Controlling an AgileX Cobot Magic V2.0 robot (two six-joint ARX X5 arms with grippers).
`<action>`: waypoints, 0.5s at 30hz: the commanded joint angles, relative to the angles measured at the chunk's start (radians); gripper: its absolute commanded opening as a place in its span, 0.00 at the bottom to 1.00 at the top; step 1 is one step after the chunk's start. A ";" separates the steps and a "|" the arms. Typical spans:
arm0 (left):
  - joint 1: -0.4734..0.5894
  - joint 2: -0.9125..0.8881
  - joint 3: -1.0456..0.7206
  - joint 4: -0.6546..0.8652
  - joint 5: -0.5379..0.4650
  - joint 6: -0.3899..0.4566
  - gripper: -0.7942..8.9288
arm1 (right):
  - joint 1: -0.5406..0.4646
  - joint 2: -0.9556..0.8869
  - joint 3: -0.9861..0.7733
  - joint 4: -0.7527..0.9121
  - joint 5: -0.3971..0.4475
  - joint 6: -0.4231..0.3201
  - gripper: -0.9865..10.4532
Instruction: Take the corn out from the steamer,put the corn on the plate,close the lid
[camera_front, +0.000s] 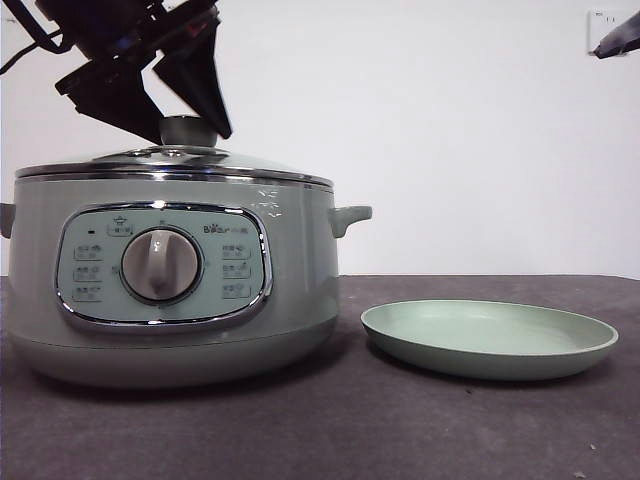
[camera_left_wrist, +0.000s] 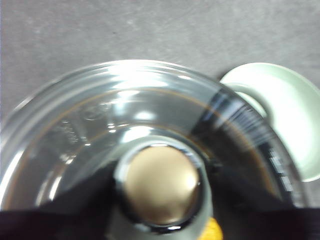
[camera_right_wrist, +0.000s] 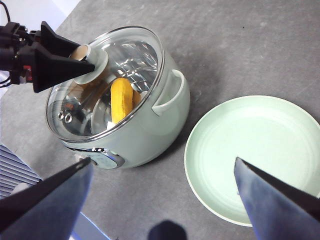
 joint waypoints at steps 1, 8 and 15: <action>-0.006 0.012 -0.005 -0.005 0.004 0.035 0.07 | 0.001 0.002 0.001 0.003 0.002 0.006 0.50; -0.006 0.002 -0.004 0.009 -0.011 0.035 0.07 | 0.003 0.008 0.001 0.031 0.001 0.033 0.50; -0.005 -0.092 -0.004 0.031 -0.122 0.035 0.07 | 0.087 0.071 0.002 0.069 -0.001 0.063 0.49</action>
